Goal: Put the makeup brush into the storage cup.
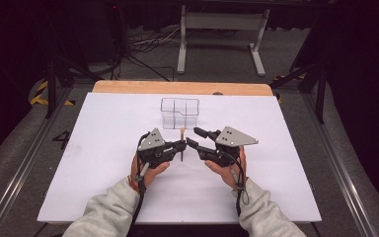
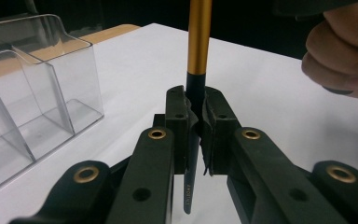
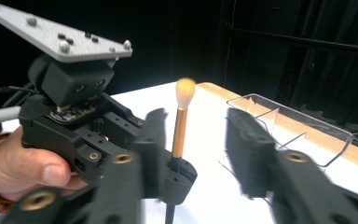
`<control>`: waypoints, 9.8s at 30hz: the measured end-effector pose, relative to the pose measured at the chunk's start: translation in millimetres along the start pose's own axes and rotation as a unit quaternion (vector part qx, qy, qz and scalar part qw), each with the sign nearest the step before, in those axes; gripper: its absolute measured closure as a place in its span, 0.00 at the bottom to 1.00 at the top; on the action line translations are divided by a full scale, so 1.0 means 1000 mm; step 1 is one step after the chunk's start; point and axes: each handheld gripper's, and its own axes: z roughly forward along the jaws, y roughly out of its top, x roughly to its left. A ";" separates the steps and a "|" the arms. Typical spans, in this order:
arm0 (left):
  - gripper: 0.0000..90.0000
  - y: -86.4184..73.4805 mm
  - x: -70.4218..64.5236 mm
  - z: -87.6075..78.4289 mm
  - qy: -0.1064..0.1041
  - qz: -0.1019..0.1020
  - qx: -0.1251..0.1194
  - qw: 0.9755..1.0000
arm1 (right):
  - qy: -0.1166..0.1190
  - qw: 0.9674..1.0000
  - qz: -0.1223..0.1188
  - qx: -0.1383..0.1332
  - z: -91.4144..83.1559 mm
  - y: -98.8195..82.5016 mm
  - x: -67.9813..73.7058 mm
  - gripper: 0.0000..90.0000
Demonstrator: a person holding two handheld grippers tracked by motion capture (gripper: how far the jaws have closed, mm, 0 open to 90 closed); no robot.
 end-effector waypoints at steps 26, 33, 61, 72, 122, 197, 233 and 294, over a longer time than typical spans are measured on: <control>0.92 0.002 -0.001 -0.006 0.011 0.027 0.013 0.999 | -0.140 0.988 -0.054 0.021 -0.039 0.002 -0.017 0.14; 0.92 0.002 0.001 -0.007 0.015 0.031 0.018 0.999 | -0.155 0.986 -0.058 0.032 -0.049 -0.004 -0.020 0.10; 0.92 0.008 0.005 -0.018 0.034 0.047 0.009 0.998 | -0.172 0.981 -0.074 0.041 -0.084 -0.035 -0.023 0.07; 0.92 0.023 0.012 -0.024 0.049 0.059 -0.006 0.997 | -0.168 0.982 -0.069 0.057 -0.096 -0.047 -0.020 0.07; 0.92 0.109 0.061 -0.004 0.102 0.055 -0.044 0.992 | -0.170 0.982 -0.050 0.070 -0.121 -0.068 -0.015 0.08; 0.92 0.058 0.107 0.054 0.119 0.020 0.004 0.993 | -0.151 0.984 -0.053 0.077 -0.116 -0.069 -0.010 0.08; 0.88 0.058 0.106 0.049 0.117 0.021 -0.003 0.993 | -0.149 0.983 -0.060 0.093 -0.113 -0.071 -0.011 0.08; 0.04 0.065 0.077 -0.031 0.157 0.068 -0.039 0.985 | -0.140 0.982 -0.062 0.107 -0.111 -0.074 -0.012 0.09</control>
